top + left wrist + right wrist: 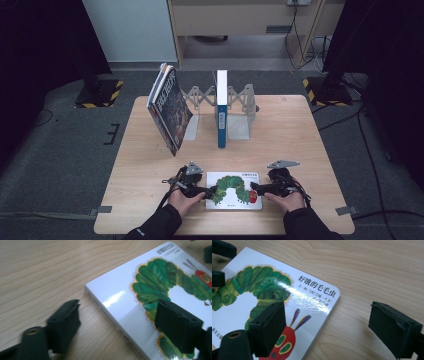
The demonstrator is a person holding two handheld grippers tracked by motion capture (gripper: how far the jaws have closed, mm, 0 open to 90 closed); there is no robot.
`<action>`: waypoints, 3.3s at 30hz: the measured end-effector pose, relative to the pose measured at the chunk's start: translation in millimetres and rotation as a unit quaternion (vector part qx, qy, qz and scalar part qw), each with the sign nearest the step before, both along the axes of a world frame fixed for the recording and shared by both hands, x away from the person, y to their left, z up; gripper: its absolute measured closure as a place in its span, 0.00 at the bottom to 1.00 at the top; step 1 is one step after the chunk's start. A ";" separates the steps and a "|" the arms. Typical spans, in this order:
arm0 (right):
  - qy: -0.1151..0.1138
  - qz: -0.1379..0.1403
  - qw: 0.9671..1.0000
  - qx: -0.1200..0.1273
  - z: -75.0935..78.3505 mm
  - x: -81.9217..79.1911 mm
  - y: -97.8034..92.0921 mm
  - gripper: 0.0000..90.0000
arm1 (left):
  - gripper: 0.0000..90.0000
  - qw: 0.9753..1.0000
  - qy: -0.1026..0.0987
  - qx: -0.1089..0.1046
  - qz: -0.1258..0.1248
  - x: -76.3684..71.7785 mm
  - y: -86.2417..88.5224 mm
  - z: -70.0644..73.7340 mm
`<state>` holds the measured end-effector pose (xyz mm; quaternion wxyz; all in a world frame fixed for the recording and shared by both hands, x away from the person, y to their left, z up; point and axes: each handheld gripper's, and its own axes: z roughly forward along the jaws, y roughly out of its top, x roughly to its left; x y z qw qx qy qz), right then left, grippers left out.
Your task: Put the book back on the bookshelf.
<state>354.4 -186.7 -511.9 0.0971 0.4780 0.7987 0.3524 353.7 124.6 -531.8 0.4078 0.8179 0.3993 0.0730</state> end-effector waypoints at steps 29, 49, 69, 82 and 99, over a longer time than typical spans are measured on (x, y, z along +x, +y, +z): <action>0.005 0.007 0.999 0.035 -10.7 1.5 19.9 0.29 | 0.23 1.000 0.025 -0.014 -0.005 -8.1 -3.8 3.1; 0.011 0.004 0.999 0.048 -7.4 10.1 12.9 0.29 | 0.24 1.000 0.022 -0.008 -0.010 -8.4 -7.5 3.5; -0.013 -0.021 0.991 0.134 9.2 12.6 -5.8 0.31 | 0.18 0.999 0.028 -0.032 -0.019 -7.6 -16.6 1.6; -0.055 -0.021 0.981 0.182 21.0 10.0 -6.3 0.27 | 0.06 0.998 0.026 -0.055 -0.033 -5.8 -17.8 -2.8; -0.058 -0.006 0.984 0.170 21.0 -3.7 -5.5 0.22 | 0.02 0.997 0.017 -0.058 -0.041 -5.3 -17.8 -5.1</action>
